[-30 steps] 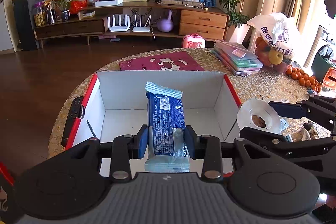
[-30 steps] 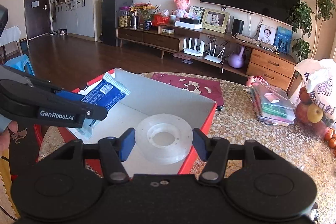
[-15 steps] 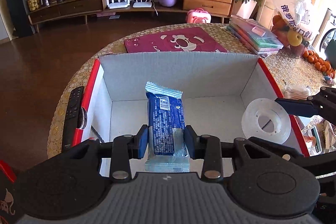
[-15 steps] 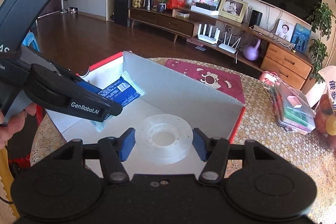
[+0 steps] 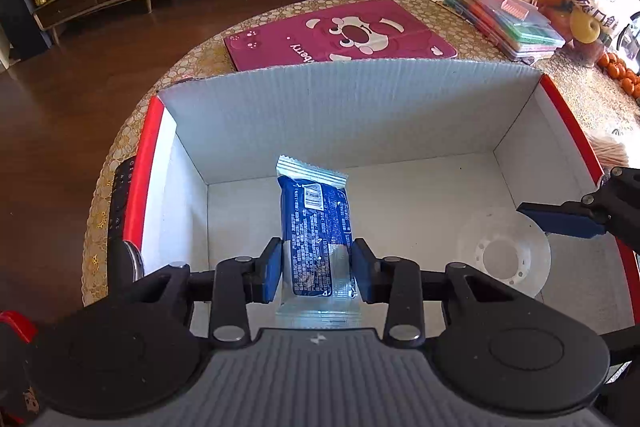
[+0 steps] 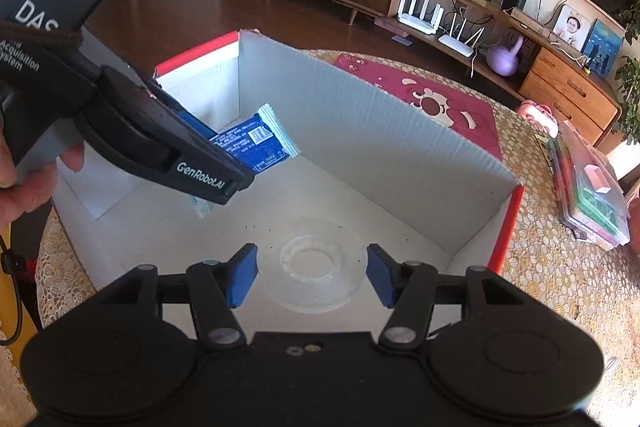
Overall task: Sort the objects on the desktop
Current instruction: 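Lower and open the left tool in the box while the right tool releases the tape roll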
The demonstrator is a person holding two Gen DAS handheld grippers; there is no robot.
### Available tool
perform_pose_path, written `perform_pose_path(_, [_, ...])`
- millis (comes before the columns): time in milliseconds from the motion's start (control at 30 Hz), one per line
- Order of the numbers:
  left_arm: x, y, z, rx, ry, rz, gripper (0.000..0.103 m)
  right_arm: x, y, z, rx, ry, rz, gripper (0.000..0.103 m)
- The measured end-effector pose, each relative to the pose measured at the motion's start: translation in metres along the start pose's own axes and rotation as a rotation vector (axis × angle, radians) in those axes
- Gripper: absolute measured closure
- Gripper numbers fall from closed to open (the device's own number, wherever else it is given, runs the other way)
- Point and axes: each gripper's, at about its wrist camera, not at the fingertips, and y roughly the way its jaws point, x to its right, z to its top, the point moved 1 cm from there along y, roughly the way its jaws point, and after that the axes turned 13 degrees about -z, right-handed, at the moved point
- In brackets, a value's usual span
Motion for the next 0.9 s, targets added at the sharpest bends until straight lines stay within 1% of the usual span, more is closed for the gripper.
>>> perform_pose_path(100, [0.0,0.009,0.003,-0.038,0.018,0.008,0.066,-0.001,0.01,0.001,-0.038,0.004,0.012,0.045])
perform_pose_path(200, [-0.001,0.017,0.004,-0.071,0.014,0.009,0.066,0.0,0.014,0.004,-0.069,0.025,0.032,0.045])
perform_pose_path(333, [-0.003,0.024,0.005,-0.099,0.003,0.006,0.066,-0.004,0.018,0.008,-0.084,-0.002,0.037,0.045])
perform_pose_path(467, [-0.004,0.029,0.007,-0.126,-0.013,-0.001,0.066,-0.008,0.025,0.008,-0.121,-0.023,0.048,0.045])
perform_pose_path(667, [-0.007,0.038,0.007,-0.196,-0.035,0.009,0.066,-0.009,0.029,0.008,-0.143,-0.025,0.052,0.045])
perform_pose_path(900, [-0.009,0.044,0.009,-0.23,-0.046,0.007,0.065,-0.009,0.035,0.011,-0.171,-0.032,0.049,0.044])
